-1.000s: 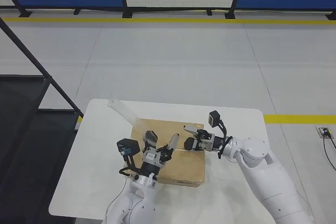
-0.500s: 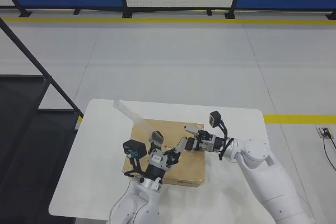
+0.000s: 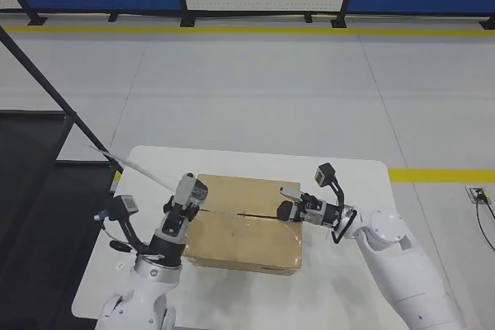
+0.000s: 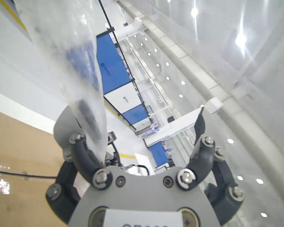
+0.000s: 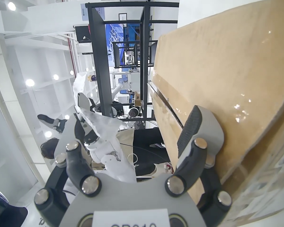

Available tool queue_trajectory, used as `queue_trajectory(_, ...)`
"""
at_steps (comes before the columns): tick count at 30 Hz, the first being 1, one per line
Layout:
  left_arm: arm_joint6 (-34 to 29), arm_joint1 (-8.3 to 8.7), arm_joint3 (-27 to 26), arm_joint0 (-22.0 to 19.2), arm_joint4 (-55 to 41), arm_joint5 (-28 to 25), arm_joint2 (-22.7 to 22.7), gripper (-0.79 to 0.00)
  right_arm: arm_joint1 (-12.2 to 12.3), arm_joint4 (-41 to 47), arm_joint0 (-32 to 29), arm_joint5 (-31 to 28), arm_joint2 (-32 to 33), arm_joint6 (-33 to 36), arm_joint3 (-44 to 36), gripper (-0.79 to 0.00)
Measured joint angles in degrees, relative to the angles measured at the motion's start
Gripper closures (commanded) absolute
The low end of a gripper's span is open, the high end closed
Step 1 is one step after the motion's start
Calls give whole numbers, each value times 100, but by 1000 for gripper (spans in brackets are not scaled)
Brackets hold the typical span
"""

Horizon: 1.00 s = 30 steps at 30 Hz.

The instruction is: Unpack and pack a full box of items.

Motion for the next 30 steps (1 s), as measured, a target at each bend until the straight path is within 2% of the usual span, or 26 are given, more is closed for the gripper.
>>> queue_trajectory(4,-750,61,-31,151,-874,24,-567,-785,21,-5,-28,4,58,15,3,-785)
queue_trajectory(13,-725,57,-20,155,-888,53,-510,-785,21,37,-114,-75,64,-55,-141,-785)
queue_trajectory(18,-291,7,72,-101,-1904,410,-422,-785,57,189,-412,-594,201,-52,-583,-785)
queue_trajectory(23,304,-67,375,-487,-2478,574,-67,-785,74,480,-807,-1251,342,-175,-1022,-785)
queue_trajectory(26,662,-107,516,-717,-2484,711,206,-785,88,115,-1117,-1826,420,-587,-1364,-785)
queue_trajectory(30,1034,-150,544,-894,-2273,919,564,-785,99,-1514,-1789,-2480,510,-1944,-2150,-785)
